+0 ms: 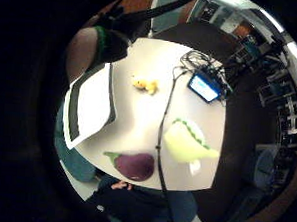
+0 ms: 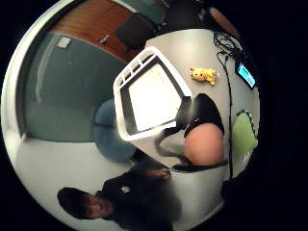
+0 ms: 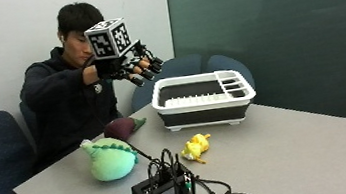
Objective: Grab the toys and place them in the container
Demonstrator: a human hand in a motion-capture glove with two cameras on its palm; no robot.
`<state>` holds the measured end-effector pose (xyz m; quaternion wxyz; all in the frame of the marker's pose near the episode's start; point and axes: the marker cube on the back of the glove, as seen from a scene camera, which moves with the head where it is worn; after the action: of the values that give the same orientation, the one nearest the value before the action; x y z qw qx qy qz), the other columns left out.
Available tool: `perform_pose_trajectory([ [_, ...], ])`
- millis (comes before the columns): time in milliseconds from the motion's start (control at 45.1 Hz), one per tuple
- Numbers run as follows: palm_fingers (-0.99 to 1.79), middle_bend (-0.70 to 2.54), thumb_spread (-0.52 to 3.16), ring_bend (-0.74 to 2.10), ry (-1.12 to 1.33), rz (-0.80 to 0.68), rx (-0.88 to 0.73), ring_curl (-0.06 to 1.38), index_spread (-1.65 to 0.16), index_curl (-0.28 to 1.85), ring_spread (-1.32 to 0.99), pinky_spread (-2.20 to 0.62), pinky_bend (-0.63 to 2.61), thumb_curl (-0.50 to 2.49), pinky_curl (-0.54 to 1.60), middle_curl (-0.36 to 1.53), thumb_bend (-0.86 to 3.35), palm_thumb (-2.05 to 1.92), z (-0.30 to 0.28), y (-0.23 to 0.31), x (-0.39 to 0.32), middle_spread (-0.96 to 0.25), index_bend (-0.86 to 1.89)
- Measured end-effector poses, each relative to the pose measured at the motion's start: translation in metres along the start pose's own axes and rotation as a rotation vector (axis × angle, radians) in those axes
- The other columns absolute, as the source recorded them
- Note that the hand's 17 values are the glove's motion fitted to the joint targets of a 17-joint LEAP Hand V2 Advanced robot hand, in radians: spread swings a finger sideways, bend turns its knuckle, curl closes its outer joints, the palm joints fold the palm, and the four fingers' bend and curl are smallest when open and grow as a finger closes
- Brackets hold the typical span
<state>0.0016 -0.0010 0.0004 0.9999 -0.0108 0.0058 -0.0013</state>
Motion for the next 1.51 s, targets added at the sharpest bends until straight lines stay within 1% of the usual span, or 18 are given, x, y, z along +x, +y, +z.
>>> perform_pose_trajectory([
  [66, 0.29, 0.15, 0.54, 0.26, 0.033, -0.007, -0.045, 0.06, -0.13, 0.06, -0.04, -0.01, 0.56, 0.05, 0.15, 0.04, 0.22, 0.26, 0.001, -0.003, 0.003, -0.01, 0.15],
  [89, 0.14, 0.13, 0.62, 0.23, 0.053, -0.01, -0.066, 0.07, -0.15, 0.06, -0.04, -0.01, 0.61, 0.06, 0.18, 0.04, 0.23, 0.26, 0.002, -0.005, 0.005, -0.01, 0.1],
  [155, -0.07, 0.12, 0.82, 0.21, 0.12, -0.009, -0.131, 0.1, -0.18, 0.09, -0.03, -0.01, 0.7, 0.1, 0.24, 0.06, 0.27, 0.28, 0.003, -0.012, 0.011, -0.01, 0.09],
  [266, -0.27, 0.11, 1.04, 0.17, 0.201, -0.002, -0.195, 0.1, -0.21, 0.09, -0.02, -0.01, 0.76, 0.14, 0.26, 0.08, 0.27, 0.27, 0.001, -0.029, 0.02, -0.01, 0.07],
  [443, -0.34, 0.11, 1.19, 0.16, 0.224, -0.015, -0.251, 0.11, -0.23, 0.11, -0.01, 0.0, 0.74, 0.19, 0.28, 0.11, 0.25, 0.28, 0.016, -0.081, 0.041, 0.01, 0.09],
  [532, -0.35, 0.1, 1.23, 0.15, 0.155, 0.058, -0.302, 0.12, -0.23, 0.13, -0.01, 0.0, 0.72, 0.21, 0.28, 0.12, 0.24, 0.28, 0.027, -0.126, 0.065, 0.01, 0.09],
  [598, -0.34, 0.1, 1.24, 0.14, 0.14, 0.085, -0.351, 0.12, -0.24, 0.14, -0.01, 0.01, 0.71, 0.23, 0.28, 0.12, 0.23, 0.29, 0.054, -0.143, 0.064, 0.01, 0.12],
  [753, -0.32, 0.08, 1.26, 0.11, 0.281, 0.088, -0.437, 0.11, -0.26, 0.19, -0.01, 0.01, 0.65, 0.25, 0.28, 0.12, 0.2, 0.3, 0.131, -0.16, 0.068, 0.01, 0.2],
  [864, -0.29, 0.06, 1.27, 0.09, 0.338, 0.016, -0.493, 0.1, -0.28, 0.25, 0.0, 0.01, 0.6, 0.27, 0.28, 0.12, 0.18, 0.3, 0.176, -0.155, 0.067, 0.01, 0.31],
  [952, -0.24, 0.08, 1.3, 0.06, 0.307, -0.003, -0.42, 0.07, -0.3, 0.31, 0.0, 0.01, 0.55, 0.28, 0.27, 0.12, 0.17, 0.32, 0.191, -0.156, 0.066, 0.01, 0.46],
  [975, -0.21, 0.08, 1.32, 0.06, 0.3, -0.01, -0.392, 0.07, -0.3, 0.34, -0.01, 0.01, 0.53, 0.29, 0.27, 0.11, 0.18, 0.32, 0.193, -0.155, 0.065, 0.0, 0.53],
  [1019, -0.13, 0.11, 1.35, 0.07, 0.29, -0.03, -0.335, 0.06, -0.31, 0.38, -0.01, 0.01, 0.48, 0.29, 0.26, 0.12, 0.18, 0.33, 0.194, -0.155, 0.064, -0.01, 0.66],
  [1085, -0.09, 0.14, 1.38, 0.08, 0.271, -0.064, -0.25, 0.05, -0.31, 0.42, -0.01, 0.01, 0.45, 0.3, 0.26, 0.13, 0.19, 0.34, 0.19, -0.153, 0.062, -0.02, 0.78],
  [1107, 0.08, 0.25, 1.4, 0.1, 0.257, -0.073, -0.222, 0.04, -0.31, 0.46, -0.03, 0.0, 0.39, 0.32, 0.24, 0.16, 0.22, 0.39, 0.187, -0.152, 0.061, -0.03, 0.88],
  [1174, 0.22, 0.37, 1.41, 0.11, 0.187, -0.086, -0.147, 0.03, -0.28, 0.49, -0.06, 0.0, 0.32, 0.36, 0.22, 0.21, 0.26, 0.48, 0.175, -0.149, 0.053, -0.08, 0.99],
  [1307, 0.29, 0.53, 1.39, 0.14, 0.038, -0.106, 0.01, 0.03, -0.22, 0.56, -0.12, 0.0, 0.28, 0.42, 0.23, 0.28, 0.31, 0.59, 0.127, -0.136, 0.009, -0.15, 1.1],
  [1418, 0.3, 0.62, 1.32, 0.18, -0.08, -0.174, 0.114, 0.04, -0.18, 0.61, -0.16, -0.01, 0.27, 0.46, 0.24, 0.32, 0.29, 0.62, 0.056, -0.124, -0.039, -0.2, 1.12],
  [1506, 0.32, 0.65, 1.27, 0.2, -0.105, -0.216, 0.166, 0.05, -0.16, 0.63, -0.2, -0.01, 0.28, 0.5, 0.25, 0.35, 0.27, 0.62, 0.011, -0.123, -0.074, -0.23, 1.13],
])
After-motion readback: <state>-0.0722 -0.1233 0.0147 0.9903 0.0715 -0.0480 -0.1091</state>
